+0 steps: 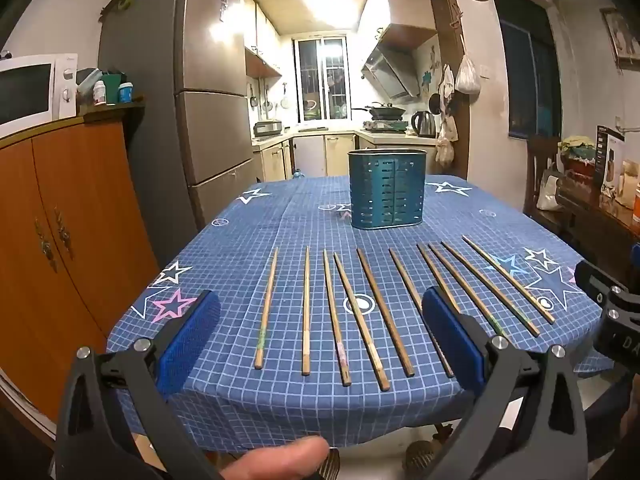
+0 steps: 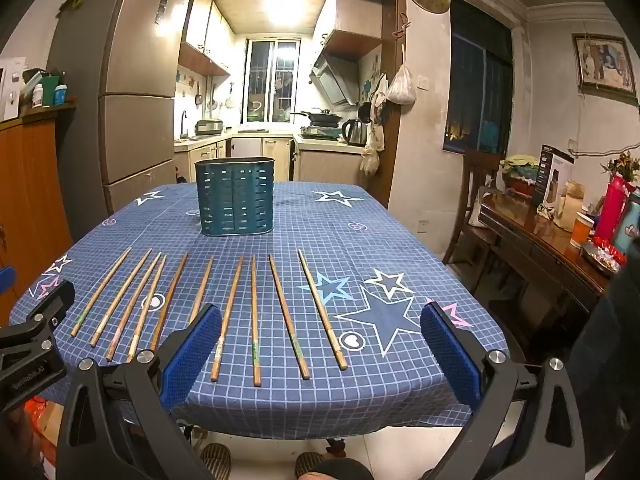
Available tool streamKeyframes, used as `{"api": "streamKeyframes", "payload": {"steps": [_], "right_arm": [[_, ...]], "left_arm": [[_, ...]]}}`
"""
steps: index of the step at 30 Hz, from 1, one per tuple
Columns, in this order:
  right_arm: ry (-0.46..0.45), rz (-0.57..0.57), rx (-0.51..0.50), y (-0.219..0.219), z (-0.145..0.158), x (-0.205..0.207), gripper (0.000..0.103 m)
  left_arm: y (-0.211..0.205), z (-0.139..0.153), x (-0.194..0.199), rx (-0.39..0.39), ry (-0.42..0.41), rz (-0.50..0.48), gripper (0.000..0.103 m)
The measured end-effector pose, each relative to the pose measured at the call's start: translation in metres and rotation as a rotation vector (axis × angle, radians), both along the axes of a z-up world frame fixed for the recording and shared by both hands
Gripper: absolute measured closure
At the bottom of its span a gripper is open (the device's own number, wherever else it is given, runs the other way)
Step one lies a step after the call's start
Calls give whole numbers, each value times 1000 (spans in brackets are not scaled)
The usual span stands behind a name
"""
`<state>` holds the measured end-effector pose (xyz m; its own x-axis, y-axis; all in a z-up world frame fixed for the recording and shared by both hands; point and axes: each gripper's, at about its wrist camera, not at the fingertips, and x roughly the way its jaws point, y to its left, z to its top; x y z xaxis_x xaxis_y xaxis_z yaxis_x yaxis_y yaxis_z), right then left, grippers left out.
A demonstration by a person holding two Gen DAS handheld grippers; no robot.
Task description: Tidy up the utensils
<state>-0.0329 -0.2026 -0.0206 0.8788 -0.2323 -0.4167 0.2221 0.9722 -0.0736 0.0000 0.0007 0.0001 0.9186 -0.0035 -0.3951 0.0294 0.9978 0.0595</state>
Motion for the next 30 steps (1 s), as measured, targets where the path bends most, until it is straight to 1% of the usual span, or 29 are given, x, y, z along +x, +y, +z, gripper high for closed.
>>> {"api": "streamKeyframes", "payload": {"steps": [3,4,13,14,20,30], "right_arm": [[-2,-1,-7,1,0,0,3],[-2,-1,-7,1,0,0,3],[3,-1,-10,0,2,2,3],[5,-2,-9,-1,3,3,3],[10,0,-8,3,6,4,3],[13,6,-15,5,1,7,3]], "left_arm": [[3,1,-2,-1,-8,5,5],[-1,-3,0,12,6,0,5],[-2,-14,3,20,19,-3,5],[-3,-7,6,24,29,-1,5],[-4,-8,10,31,38,6,5],[-3,-8,11,36,50,17,5]]}}
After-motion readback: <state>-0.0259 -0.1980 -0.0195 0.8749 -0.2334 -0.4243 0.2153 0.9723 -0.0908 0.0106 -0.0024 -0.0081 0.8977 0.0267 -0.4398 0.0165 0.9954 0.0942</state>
